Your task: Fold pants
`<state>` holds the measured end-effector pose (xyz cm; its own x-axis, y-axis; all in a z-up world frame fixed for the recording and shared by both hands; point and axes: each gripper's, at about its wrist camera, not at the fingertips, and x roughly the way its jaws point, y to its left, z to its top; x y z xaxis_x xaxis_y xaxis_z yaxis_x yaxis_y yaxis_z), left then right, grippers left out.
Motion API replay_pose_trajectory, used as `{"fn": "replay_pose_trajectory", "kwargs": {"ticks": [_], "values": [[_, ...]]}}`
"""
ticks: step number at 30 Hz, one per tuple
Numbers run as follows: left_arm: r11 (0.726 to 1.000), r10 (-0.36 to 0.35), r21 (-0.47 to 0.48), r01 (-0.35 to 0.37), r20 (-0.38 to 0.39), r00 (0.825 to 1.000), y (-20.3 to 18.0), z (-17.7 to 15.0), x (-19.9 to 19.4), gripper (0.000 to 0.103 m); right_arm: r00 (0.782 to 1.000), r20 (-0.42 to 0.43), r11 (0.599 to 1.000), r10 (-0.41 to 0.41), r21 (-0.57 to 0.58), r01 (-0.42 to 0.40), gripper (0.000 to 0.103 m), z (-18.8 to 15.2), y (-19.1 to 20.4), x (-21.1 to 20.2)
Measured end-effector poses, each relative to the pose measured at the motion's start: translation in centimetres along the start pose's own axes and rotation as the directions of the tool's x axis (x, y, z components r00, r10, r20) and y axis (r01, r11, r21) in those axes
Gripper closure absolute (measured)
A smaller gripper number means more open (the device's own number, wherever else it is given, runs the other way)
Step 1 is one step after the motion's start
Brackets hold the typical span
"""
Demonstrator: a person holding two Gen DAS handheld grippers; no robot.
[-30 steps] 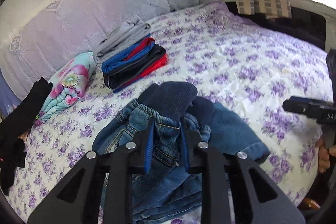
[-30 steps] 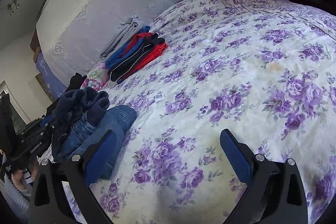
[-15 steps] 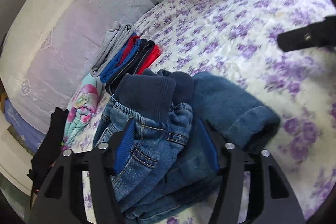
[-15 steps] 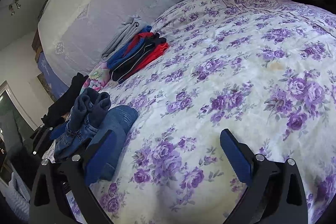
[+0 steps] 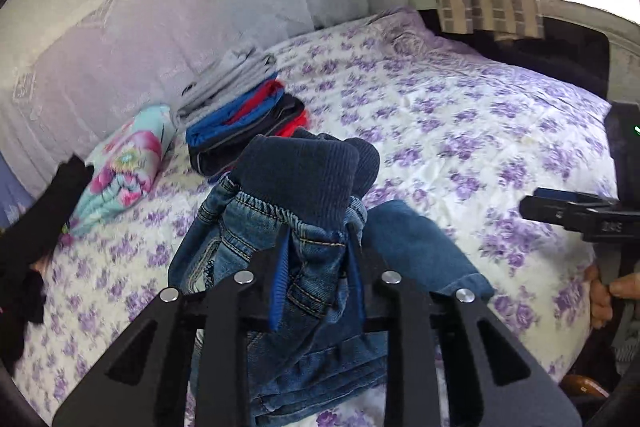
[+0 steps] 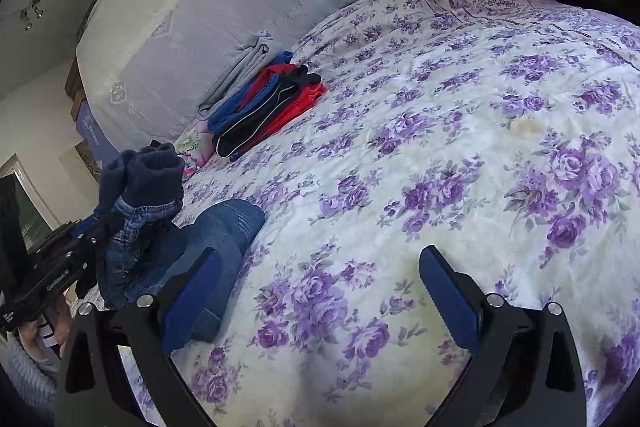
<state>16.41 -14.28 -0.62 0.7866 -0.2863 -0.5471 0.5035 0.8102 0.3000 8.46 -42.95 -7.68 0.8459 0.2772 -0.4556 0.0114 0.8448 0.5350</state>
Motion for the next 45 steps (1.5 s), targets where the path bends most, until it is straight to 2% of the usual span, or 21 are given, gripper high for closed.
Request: {"fn": "replay_pose_trajectory", "kwargs": {"ticks": [3,6,8,9,12,13,15,17,19,20,23,27,29,30,32,34,35,37,41,43,45], "values": [[0.994,-0.029,0.106,0.027,0.009,1.000,-2.9,-0.6,-0.5,0.079,1.000,-0.001,1.000,-0.002,-0.002,0.002,0.004,0.0,0.0,0.0],[0.980,-0.069,0.184,0.075,-0.042,0.997,-5.9,-2.3,0.9,0.079,1.000,0.000,1.000,-0.001,0.000,0.001,0.004,0.0,0.0,0.0],[0.963,-0.035,0.268,0.042,-0.029,0.999,-7.8,-3.8,1.9,0.078,1.000,-0.005,1.000,-0.006,0.000,0.006,0.004,0.0,0.0,0.1],[0.959,-0.022,0.281,0.028,-0.022,1.000,-8.3,-4.4,2.3,0.078,1.000,-0.010,1.000,-0.011,-0.002,0.011,0.004,0.0,0.1,0.1],[0.967,-0.056,0.246,0.059,-0.019,0.998,-7.7,-4.2,1.9,0.074,0.999,-0.016,0.999,-0.040,0.001,0.040,0.004,0.7,0.5,0.1],[0.972,-0.074,0.221,0.076,-0.017,0.997,-7.2,-4.0,1.6,0.070,0.999,-0.008,0.999,-0.040,0.000,0.040,0.004,1.1,0.9,-0.1],[0.978,-0.103,0.181,0.099,0.012,0.995,-6.3,-3.8,0.3,0.060,1.000,0.003,0.999,-0.005,-0.035,0.005,0.004,2.6,2.6,-0.5],[0.980,-0.120,0.167,0.109,0.059,0.991,-5.5,-3.8,-1.3,0.043,0.999,0.011,0.993,0.033,-0.114,-0.032,0.004,4.3,5.6,-0.8],[0.984,-0.105,0.158,0.086,0.115,0.988,-4.6,-3.6,-3.2,0.030,0.999,0.007,0.977,0.054,-0.205,-0.051,0.004,5.8,9.1,-0.5],[0.986,-0.096,0.150,0.077,0.125,0.987,-4.2,-3.5,-3.7,0.028,0.999,0.002,0.968,0.052,-0.246,-0.050,0.004,6.4,10.5,-0.1],[0.996,-0.061,0.077,0.052,0.114,0.992,-2.1,-3.1,-3.7,0.028,0.999,-0.030,0.938,0.036,-0.343,-0.044,0.004,7.6,14.6,2.2],[0.998,-0.031,-0.062,0.032,0.018,0.999,1.2,-3.6,-1.0,0.028,0.996,-0.083,0.923,-0.015,-0.383,-0.018,0.004,7.7,17.2,5.7],[0.991,-0.060,-0.125,0.056,-0.029,0.998,2.5,-4.3,0.2,0.027,0.987,-0.108,0.906,-0.118,-0.419,0.062,0.004,6.8,16.9,7.8],[0.983,-0.091,-0.168,0.079,-0.067,0.994,3.1,-5.0,1.4,0.027,0.976,-0.141,0.901,-0.169,-0.424,0.095,0.004,6.1,16.2,9.1],[0.974,-0.118,-0.206,0.099,-0.086,0.989,3.4,-6.1,2.3,0.027,0.961,-0.232,0.935,-0.149,-0.350,0.061,0.004,4.8,13.3,11.1],[0.975,-0.105,-0.204,0.089,-0.064,0.992,2.7,-7.1,2.9,0.026,0.959,-0.273,0.968,-0.073,-0.251,0.002,0.003,4.2,11.0,11.8],[0.978,-0.091,-0.193,0.079,-0.057,0.994,2.4,-7.1,2.9,0.027,0.960,-0.275,0.974,-0.048,-0.228,-0.017,0.003,4.1,10.5,11.8],[0.978,-0.090,-0.195,0.078,-0.058,0.994,2.2,-6.9,2.8,0.028,0.962,-0.268,0.975,-0.050,-0.223,-0.012,0.003,4.1,10.6,11.6],[0.961,-0.146,-0.236,0.141,-0.002,0.989,4.1,-6.7,0.4,0.029,0.984,-0.154,0.948,-0.091,-0.317,0.038,0.004,4.6,13.3,8.5],[0.971,-0.073,-0.224,0.081,0.042,0.996,5.2,-6.3,-1.8,0.027,0.990,-0.114,0.926,-0.088,-0.377,0.039,0.004,4.4,14.9,6.5],[0.972,-0.028,-0.233,0.038,0.048,0.998,6.5,-6.1,-2.5,0.022,0.991,-0.081,0.892,-0.103,-0.449,0.056,0.004,3.7,16.4,4.6]]}}
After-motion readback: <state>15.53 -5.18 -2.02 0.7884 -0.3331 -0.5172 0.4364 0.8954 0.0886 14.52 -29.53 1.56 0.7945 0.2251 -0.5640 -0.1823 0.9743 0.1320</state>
